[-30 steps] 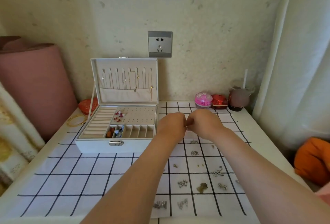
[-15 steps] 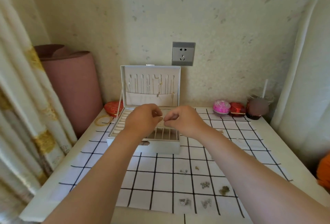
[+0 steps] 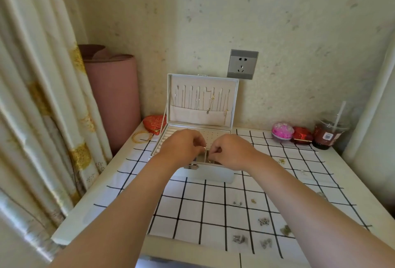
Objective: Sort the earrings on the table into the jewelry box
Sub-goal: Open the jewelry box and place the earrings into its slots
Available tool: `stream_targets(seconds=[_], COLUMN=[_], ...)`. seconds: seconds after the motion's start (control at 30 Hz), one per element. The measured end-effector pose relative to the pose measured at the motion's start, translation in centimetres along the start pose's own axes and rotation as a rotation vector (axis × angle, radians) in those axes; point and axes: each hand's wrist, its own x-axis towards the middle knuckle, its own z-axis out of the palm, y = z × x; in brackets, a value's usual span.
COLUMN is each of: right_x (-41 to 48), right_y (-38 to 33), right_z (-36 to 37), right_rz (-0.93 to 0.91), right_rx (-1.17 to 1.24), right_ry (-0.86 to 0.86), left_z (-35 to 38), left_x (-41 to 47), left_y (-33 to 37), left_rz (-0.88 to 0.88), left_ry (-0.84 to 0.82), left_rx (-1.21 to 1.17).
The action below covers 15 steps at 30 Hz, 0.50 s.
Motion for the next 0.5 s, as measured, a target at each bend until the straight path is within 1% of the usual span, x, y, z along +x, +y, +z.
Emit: stream_targets(seconds=[0.07,0.23,0.3,0.4,0.5], right_x=[0.05,0.12,0.12,0.19,0.36], right_y=[0.5,0.76,0.82,0.95,1.05], right_z=[-0.08,-0.91,-0.91,-0.55,0.02], right_rz=[-0.002,0.068,0.086,0.093,0.059], right_rx=[0.077,0.52,0.607,0.641,0.48], right_ry=[-0.017,0.069,0.078,0.088,0.093], left_z=[0.19,0.44,0.37,0.19,0.21], left_x=[0.1,0.47,0.58,0.53,0.22], left_y=[0.08,0.4,0.44,0.34,-0.11], left_rz=[0.007,0.013,0.01,0.017,0.039], left_ry=[-0.015,0.004,0.008,-0.022,-0.064], left_rx=[-0.018,-0.095,-0.13,-0.159,-0.108])
